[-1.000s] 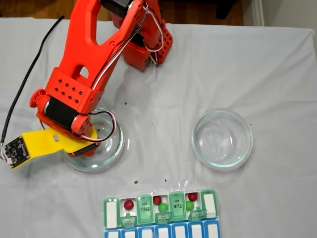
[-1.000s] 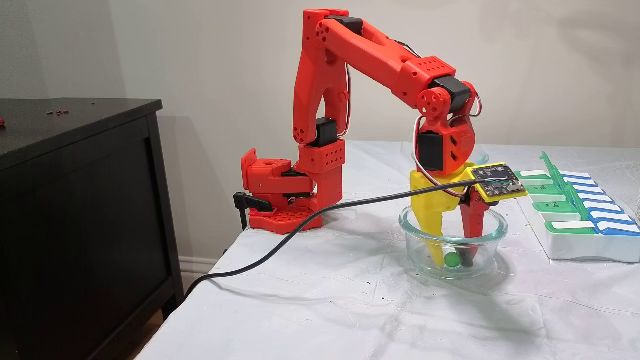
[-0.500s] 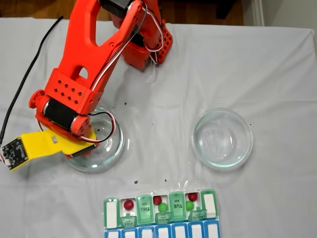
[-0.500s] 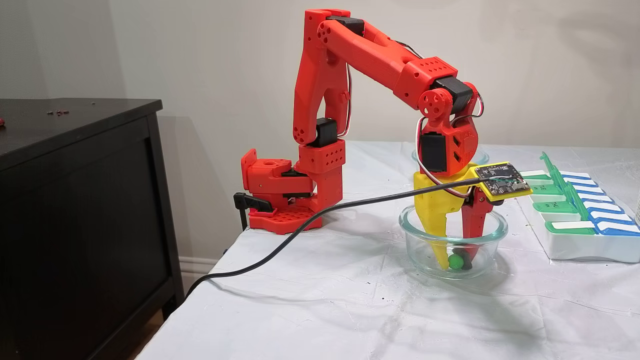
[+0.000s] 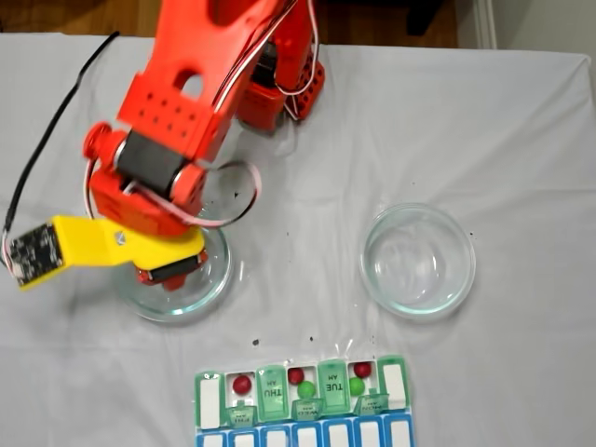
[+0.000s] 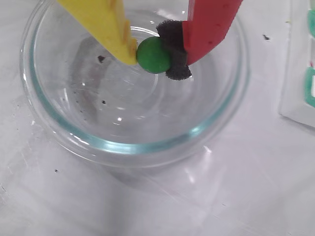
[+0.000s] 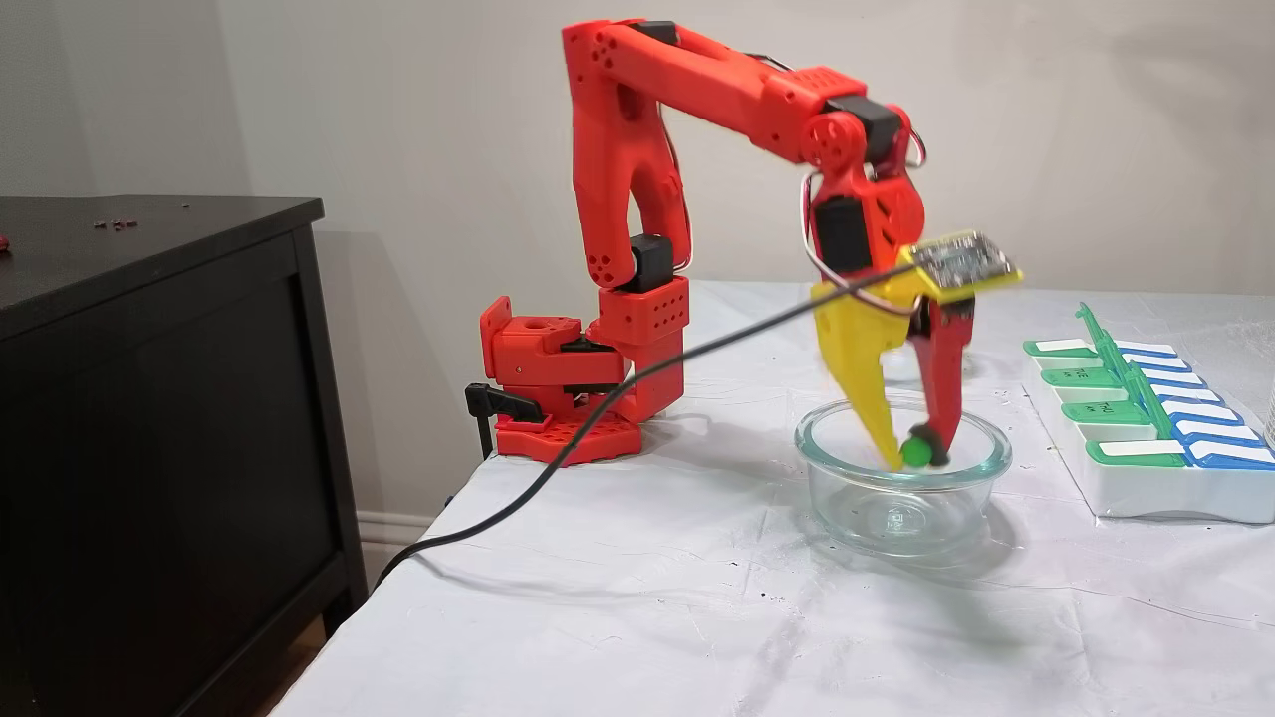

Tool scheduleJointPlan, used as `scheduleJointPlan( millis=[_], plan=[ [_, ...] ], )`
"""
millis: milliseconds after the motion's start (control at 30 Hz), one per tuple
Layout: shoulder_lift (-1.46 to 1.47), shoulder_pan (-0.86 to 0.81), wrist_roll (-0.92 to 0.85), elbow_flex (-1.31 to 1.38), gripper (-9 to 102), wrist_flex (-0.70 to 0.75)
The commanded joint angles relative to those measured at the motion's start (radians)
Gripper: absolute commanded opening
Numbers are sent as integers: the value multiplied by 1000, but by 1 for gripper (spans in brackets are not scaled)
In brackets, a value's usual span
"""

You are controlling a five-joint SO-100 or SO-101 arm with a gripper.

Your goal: Sort medicines into box.

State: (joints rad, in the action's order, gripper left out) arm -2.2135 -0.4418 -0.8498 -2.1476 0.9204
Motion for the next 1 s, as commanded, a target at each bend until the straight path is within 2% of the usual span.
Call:
scheduleJointPlan(
  millis=[0,200,400,633,967],
  plan=[
    [-196,31,112,21,0,-69],
    [-212,141,270,3,0,-190],
    [-54,259,390,14,0,-379],
    [149,308,403,101,0,-472],
    [224,318,431,135,0,-575]
  ],
)
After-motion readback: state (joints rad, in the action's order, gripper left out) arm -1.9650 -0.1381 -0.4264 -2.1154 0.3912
